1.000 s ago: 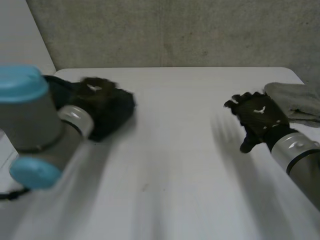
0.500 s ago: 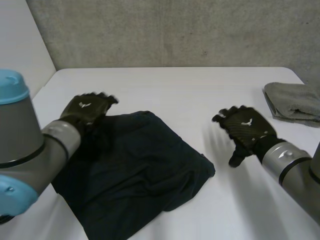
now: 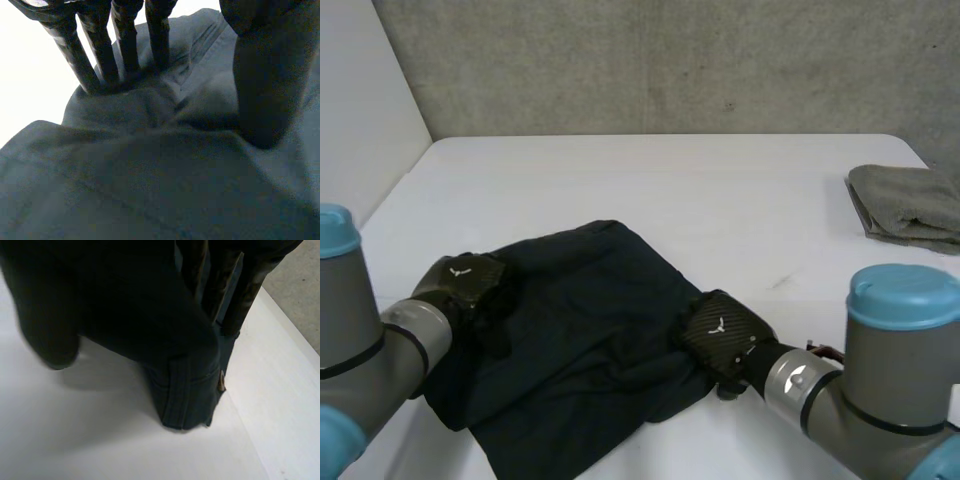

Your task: Fold the laundry.

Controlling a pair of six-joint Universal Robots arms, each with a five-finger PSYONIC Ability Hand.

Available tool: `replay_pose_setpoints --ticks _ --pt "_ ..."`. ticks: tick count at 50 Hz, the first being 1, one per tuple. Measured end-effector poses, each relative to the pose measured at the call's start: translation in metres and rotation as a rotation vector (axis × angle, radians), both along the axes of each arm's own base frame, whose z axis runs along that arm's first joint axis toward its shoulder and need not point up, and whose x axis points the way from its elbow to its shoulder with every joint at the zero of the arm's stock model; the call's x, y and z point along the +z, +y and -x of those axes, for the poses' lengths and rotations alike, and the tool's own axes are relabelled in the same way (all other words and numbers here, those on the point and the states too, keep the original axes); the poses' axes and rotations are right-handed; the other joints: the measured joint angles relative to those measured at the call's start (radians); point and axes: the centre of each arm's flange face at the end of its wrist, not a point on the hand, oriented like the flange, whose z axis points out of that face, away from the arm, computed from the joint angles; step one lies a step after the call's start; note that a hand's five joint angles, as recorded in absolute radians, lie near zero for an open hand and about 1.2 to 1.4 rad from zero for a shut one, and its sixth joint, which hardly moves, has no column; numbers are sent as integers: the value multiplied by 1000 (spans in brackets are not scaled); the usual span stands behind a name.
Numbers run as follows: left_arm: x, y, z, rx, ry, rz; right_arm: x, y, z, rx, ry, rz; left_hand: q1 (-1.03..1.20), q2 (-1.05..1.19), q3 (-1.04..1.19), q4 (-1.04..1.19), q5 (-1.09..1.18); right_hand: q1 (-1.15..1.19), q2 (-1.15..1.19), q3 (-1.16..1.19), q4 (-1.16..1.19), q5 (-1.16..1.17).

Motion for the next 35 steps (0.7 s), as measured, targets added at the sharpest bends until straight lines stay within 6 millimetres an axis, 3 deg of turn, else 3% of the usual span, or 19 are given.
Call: replay_pose_setpoints --ticks 5,8,12,13,16,17,20,24,25,30,31,33,35 --pt "-15 -10 4 -13 -28 -11 -4 -9 -6 -28 -12 20 571 548 550 557 544 439 601 583 602 579" --pt "-20 -13 7 -34 -67 -3 0 -14 -6 -58 -15 39 741 767 768 773 749 456 645 634 667 618" --pt "-20 -13 12 -66 -107 19 5 -16 -5 -70 -15 49 741 807 812 819 765 456 645 635 670 618" --pt "-17 -13 17 -92 -128 42 22 -16 -2 -87 -20 75 741 809 814 821 765 456 645 635 670 618" --pt "-5 -11 29 -137 -144 99 47 -10 3 -93 -22 95 741 815 817 823 765 463 645 635 671 618" --pt "-5 -11 29 -137 -144 99 47 -10 3 -93 -22 95 741 815 817 823 765 463 645 635 671 618" --pt "21 -14 43 -173 -127 199 78 -1 13 -100 -12 87 741 815 817 823 765 463 645 635 671 618" --pt "41 -18 50 -181 -102 271 94 3 19 -110 -3 69 741 815 817 823 765 482 645 643 680 618" --pt "61 -25 56 -181 -76 340 107 7 25 -118 1 51 741 815 817 823 765 482 645 643 680 618" --pt "81 -49 67 -168 -39 444 121 8 27 -128 -22 42 741 815 817 823 765 482 645 643 680 618" --pt "81 -49 67 -168 -39 444 121 8 27 -128 -22 42 741 815 817 823 765 482 645 643 680 618" --pt "79 -72 75 -146 -26 489 119 1 22 -145 -58 27 741 815 818 823 765 482 645 643 680 643" --pt "77 -78 76 -138 -25 496 117 -2 19 -153 -76 13 741 815 817 823 765 482 645 643 680 648"
